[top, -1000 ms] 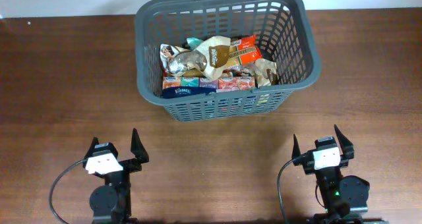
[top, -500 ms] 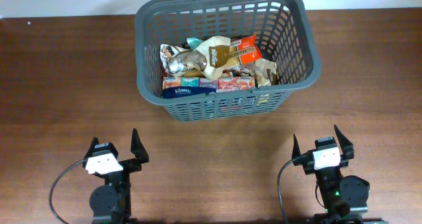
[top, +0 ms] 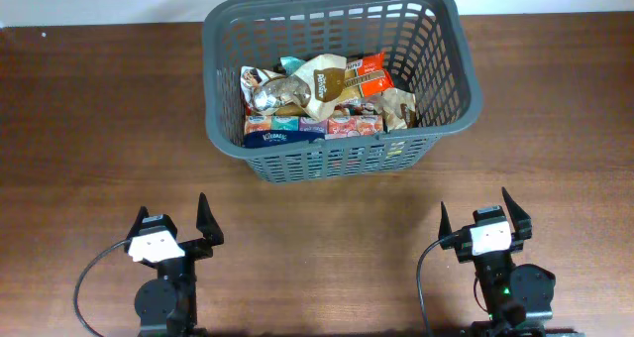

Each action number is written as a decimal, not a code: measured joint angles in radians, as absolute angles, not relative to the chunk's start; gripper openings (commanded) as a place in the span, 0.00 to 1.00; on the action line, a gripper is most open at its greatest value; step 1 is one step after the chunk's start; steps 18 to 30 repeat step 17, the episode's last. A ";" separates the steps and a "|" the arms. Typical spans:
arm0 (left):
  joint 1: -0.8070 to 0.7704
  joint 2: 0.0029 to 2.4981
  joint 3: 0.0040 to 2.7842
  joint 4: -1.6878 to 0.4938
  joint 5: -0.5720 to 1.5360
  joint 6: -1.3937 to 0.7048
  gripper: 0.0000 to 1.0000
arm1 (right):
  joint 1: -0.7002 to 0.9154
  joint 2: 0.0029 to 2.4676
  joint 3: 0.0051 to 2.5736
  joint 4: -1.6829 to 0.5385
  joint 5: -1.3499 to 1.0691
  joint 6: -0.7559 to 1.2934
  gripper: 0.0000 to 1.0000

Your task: Pack container

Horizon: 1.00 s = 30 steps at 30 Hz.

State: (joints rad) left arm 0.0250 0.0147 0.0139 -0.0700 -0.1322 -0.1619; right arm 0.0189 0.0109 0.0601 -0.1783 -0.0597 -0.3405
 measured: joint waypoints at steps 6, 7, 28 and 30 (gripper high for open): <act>0.025 0.015 0.014 -0.070 -0.132 -0.162 0.99 | 0.019 0.011 0.060 -0.178 -0.060 -0.340 0.99; 0.025 0.015 0.014 -0.070 -0.132 -0.162 0.99 | 0.019 0.011 0.060 -0.178 -0.060 -0.341 0.99; 0.025 0.015 0.014 -0.070 -0.132 -0.162 0.99 | 0.019 0.011 0.060 -0.178 -0.060 -0.340 0.99; 0.025 0.015 0.014 -0.070 -0.132 -0.162 0.99 | 0.019 0.011 0.060 -0.178 -0.060 -0.340 0.99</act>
